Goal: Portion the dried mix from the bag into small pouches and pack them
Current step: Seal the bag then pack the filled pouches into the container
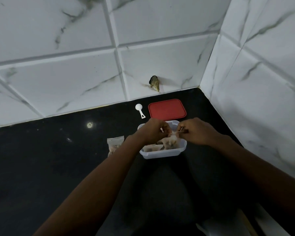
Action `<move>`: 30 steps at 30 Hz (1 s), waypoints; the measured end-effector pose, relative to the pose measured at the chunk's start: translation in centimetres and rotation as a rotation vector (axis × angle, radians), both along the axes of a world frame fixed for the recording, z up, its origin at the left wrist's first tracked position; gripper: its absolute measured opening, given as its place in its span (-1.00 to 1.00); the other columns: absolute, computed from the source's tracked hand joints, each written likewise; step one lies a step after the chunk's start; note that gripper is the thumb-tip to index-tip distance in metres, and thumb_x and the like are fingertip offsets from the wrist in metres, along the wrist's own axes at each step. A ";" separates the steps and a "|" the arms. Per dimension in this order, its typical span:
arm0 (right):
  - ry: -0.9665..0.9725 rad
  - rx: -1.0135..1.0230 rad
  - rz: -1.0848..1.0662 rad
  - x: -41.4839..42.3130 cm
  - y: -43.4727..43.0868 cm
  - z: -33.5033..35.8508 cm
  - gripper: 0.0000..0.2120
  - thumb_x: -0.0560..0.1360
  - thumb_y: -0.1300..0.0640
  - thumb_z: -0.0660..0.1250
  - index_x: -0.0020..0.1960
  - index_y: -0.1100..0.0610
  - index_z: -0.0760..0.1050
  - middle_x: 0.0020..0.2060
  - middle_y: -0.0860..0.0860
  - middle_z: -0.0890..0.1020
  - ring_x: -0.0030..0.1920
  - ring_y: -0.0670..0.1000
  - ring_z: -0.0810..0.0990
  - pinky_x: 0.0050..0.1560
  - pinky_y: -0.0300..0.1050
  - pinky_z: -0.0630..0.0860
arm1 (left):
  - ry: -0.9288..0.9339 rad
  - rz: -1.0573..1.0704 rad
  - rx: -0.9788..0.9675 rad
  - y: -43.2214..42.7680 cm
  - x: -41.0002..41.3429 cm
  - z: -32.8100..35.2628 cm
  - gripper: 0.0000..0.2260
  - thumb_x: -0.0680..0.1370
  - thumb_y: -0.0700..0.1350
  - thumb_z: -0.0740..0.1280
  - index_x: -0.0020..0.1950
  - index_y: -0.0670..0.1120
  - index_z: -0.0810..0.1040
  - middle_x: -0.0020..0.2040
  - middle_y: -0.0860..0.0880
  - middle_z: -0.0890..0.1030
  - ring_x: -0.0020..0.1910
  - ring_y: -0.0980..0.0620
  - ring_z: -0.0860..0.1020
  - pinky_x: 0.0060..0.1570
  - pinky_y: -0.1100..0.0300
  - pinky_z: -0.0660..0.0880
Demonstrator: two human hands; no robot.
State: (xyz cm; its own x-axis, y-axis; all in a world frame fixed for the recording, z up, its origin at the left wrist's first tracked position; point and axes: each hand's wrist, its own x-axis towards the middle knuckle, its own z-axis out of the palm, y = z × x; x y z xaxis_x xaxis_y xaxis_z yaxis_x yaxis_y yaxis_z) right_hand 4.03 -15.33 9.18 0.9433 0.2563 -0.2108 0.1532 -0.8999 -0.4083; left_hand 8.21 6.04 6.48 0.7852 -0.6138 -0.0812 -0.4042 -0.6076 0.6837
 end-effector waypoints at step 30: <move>-0.074 0.259 0.128 3.4 18.3 -3.1 -0.81 0.46 0.32 0.42 0.04 0.16 0.71 -0.06 0.06 0.74 -0.06 0.00 0.70 0.13 -0.05 0.62 | 0.042 0.398 0.296 16.0 -0.3 -1.3 -0.80 0.51 -0.21 0.45 0.12 -0.05 0.72 0.07 -0.03 0.73 0.06 0.02 0.68 0.18 0.04 0.62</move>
State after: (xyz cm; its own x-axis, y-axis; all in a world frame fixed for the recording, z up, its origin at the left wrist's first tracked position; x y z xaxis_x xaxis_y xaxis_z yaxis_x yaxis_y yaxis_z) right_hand 7.43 2.94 6.06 0.9102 0.4107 -0.0546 0.2967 -0.7383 -0.6057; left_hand 7.93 22.06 5.21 0.9462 -0.2129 -0.2437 -0.0770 -0.8796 0.4695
